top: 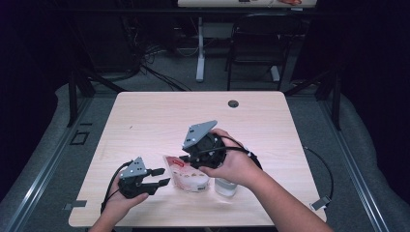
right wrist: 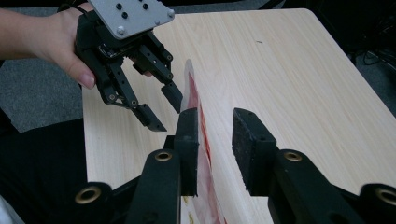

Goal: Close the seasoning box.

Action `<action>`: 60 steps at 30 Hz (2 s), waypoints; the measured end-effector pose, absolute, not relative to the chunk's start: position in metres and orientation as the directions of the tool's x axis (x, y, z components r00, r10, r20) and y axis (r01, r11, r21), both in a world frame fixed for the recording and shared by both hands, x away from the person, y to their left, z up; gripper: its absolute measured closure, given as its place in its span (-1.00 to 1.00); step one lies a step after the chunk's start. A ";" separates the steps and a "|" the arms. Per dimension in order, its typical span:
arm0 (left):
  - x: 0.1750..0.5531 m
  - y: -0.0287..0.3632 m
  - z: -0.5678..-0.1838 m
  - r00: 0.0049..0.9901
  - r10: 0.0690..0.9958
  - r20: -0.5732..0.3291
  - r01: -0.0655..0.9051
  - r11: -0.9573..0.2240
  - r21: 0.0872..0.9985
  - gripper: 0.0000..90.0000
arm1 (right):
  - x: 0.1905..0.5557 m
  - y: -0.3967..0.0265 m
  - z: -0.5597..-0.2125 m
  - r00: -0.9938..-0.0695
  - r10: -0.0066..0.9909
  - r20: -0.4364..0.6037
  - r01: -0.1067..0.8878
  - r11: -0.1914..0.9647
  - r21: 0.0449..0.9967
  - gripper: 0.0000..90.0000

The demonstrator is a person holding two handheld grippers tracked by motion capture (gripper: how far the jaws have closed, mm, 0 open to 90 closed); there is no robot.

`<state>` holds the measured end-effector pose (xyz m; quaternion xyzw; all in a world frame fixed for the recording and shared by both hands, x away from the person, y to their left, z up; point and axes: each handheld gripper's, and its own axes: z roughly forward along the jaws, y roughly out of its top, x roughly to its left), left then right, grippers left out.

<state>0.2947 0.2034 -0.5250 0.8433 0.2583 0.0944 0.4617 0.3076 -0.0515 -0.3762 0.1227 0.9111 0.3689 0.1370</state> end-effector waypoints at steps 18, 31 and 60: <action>0.295 0.204 -0.526 0.853 0.516 -0.078 0.345 -0.445 0.826 0.30 | 0.317 -0.033 -0.388 -0.945 0.302 -0.122 0.130 0.693 0.710 0.62; 0.296 0.204 -0.526 0.855 0.514 -0.074 0.343 -0.452 0.824 0.30 | 0.320 -0.027 -0.393 -0.950 0.297 -0.099 0.148 0.704 0.694 0.65; 0.297 0.205 -0.528 0.853 0.517 -0.075 0.346 -0.452 0.822 0.29 | 0.324 -0.018 -0.395 -0.961 0.248 -0.122 0.116 0.762 0.637 0.99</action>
